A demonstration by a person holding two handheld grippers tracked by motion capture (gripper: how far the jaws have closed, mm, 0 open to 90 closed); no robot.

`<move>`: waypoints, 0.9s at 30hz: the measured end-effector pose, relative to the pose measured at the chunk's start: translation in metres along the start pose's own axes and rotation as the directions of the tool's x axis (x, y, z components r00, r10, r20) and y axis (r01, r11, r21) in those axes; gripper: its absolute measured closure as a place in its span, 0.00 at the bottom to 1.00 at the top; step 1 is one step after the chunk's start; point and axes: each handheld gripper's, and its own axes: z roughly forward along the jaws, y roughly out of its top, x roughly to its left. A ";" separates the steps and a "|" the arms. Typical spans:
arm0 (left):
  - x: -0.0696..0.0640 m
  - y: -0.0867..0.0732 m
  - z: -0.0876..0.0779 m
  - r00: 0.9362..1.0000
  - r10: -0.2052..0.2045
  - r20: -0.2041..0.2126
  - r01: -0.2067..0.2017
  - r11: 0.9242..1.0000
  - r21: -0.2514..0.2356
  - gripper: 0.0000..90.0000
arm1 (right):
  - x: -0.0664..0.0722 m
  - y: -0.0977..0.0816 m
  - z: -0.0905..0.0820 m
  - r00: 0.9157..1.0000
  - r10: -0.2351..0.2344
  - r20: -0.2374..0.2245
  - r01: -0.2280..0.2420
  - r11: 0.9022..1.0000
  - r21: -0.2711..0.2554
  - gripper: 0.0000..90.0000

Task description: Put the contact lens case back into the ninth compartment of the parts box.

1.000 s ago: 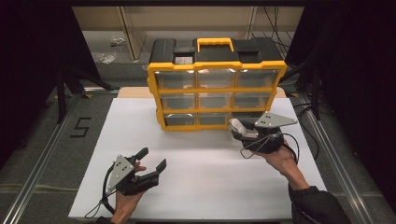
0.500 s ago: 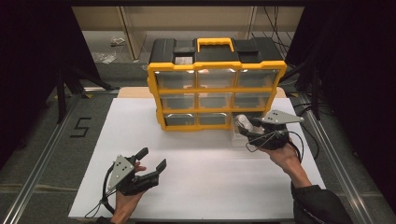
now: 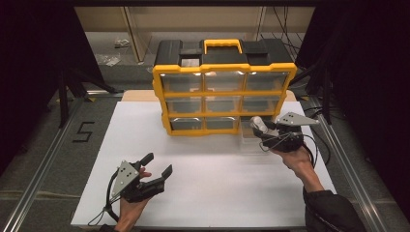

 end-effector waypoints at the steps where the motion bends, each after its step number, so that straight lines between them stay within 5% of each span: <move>1: 0.000 0.000 0.000 1.000 0.000 0.000 0.000 1.000 0.000 0.24 | -0.001 -0.001 0.000 1.000 0.002 0.002 -0.002 1.000 -0.001 0.55; 27: -0.001 0.000 0.000 1.000 0.000 0.000 0.000 1.000 0.002 0.24 | -0.022 -0.011 0.007 0.995 0.066 0.075 -0.067 0.998 0.010 0.55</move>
